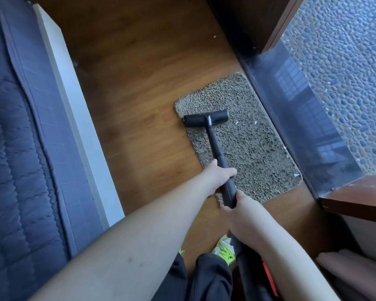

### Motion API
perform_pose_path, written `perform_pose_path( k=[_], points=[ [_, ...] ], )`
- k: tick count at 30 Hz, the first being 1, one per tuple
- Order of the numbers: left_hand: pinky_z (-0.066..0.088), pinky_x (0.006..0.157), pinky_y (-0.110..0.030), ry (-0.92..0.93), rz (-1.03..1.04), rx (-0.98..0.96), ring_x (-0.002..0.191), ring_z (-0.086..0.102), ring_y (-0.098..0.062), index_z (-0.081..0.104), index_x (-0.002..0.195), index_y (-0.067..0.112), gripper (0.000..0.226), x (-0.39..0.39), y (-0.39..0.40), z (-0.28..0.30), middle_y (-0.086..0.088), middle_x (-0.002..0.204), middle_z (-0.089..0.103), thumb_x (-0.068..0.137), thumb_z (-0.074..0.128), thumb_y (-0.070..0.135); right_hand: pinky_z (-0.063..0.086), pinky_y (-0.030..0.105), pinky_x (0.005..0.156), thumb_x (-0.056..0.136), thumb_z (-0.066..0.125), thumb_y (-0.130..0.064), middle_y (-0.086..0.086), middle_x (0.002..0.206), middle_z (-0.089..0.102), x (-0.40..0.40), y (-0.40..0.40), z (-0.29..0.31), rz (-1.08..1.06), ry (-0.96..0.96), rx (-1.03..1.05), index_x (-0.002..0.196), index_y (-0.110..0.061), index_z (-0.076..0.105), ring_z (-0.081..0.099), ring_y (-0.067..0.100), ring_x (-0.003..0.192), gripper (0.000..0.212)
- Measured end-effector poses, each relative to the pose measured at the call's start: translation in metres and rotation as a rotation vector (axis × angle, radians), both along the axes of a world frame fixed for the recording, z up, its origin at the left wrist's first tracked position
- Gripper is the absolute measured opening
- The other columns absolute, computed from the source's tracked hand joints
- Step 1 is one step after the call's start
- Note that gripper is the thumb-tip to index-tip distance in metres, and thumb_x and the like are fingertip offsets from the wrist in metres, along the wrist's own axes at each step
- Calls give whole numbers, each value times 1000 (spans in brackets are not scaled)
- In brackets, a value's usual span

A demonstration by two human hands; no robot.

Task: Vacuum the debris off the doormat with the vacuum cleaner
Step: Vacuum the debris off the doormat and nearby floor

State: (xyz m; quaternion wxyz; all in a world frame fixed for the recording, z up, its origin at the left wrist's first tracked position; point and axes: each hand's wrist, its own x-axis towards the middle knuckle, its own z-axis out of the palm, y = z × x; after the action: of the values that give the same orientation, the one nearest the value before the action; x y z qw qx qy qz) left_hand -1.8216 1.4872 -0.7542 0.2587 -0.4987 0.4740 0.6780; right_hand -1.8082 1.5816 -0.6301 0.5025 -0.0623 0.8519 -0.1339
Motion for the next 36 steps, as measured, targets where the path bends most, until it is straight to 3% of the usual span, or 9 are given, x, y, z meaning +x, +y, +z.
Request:
perform_pose_path(
  k=[7, 13, 15, 20, 25, 27, 30, 33, 36],
  points=[
    [60, 81, -46, -20, -24, 14, 94, 68, -34, 34, 139, 18, 74, 4, 26, 2, -18, 119, 60, 72, 67, 21, 55, 36, 79, 89, 51, -28, 12, 97, 69, 2, 32, 5, -14, -30, -7, 103, -20, 42, 68, 32, 91, 18],
    [59, 83, -49, -33, 6, 47, 98, 69, -34, 9, 156, 34, 111, 21, 52, 5, -13, 125, 59, 60, 66, 30, 52, 27, 61, 87, 50, -26, -2, 72, 62, 13, 59, 16, -14, -28, -22, 90, -24, 44, 66, 19, 64, 8],
    [59, 85, -49, -29, 27, 43, 99, 69, -34, 10, 155, 36, 114, 27, 58, 2, -12, 126, 60, 56, 66, 32, 45, 20, 54, 86, 51, -27, -3, 70, 62, 18, 62, 20, -6, -19, -22, 90, -27, 41, 66, 13, 62, 11],
    [59, 85, -50, -25, 81, -15, 101, 68, -36, 14, 153, 40, 123, 34, 46, -4, -13, 125, 62, 41, 65, 39, 45, 24, 63, 85, 51, -29, -4, 80, 64, 20, 51, 20, 66, -10, -41, 106, -27, 45, 63, 18, 75, 22],
    [62, 72, -47, -21, 172, -81, 79, 72, -33, 26, 149, 28, 111, 33, 4, -13, -13, 108, 65, 47, 68, 30, 40, 27, 59, 87, 51, -28, 3, 92, 67, 13, 16, 5, 141, 33, -99, 118, -18, 49, 64, 23, 85, 33],
    [58, 56, -35, 18, 225, -70, 56, 67, -25, 34, 143, 14, 88, 30, -11, -7, -10, 94, 60, 61, 66, 18, 44, 28, 68, 87, 50, -27, 6, 99, 68, 7, 1, -3, 169, 59, -92, 128, -15, 47, 65, 26, 89, 42],
    [51, 48, -26, 36, 255, -102, 48, 61, -21, 49, 115, 13, 41, 23, -27, -3, -13, 87, 57, 77, 61, 5, 53, 31, 76, 88, 48, -28, 11, 101, 70, -1, -18, -11, 155, 45, -111, 122, -13, 48, 69, 31, 90, 37],
    [49, 45, -24, 63, 304, -116, 49, 54, -23, 40, 83, 23, 30, 17, -33, -3, -18, 83, 54, 84, 55, -2, 55, 34, 63, 87, 50, -22, 7, 81, 64, -9, -24, -15, -131, -162, -246, 105, -16, 51, 67, 29, 66, 19],
    [49, 46, -27, 44, 317, -80, 51, 53, -24, 38, 104, 23, 36, 18, -31, -7, -20, 86, 54, 84, 54, -2, 50, 30, 50, 90, 52, -12, 13, 78, 53, -6, -13, -17, -681, -579, -365, 104, -13, 56, 56, 22, 48, 15]
  ],
)
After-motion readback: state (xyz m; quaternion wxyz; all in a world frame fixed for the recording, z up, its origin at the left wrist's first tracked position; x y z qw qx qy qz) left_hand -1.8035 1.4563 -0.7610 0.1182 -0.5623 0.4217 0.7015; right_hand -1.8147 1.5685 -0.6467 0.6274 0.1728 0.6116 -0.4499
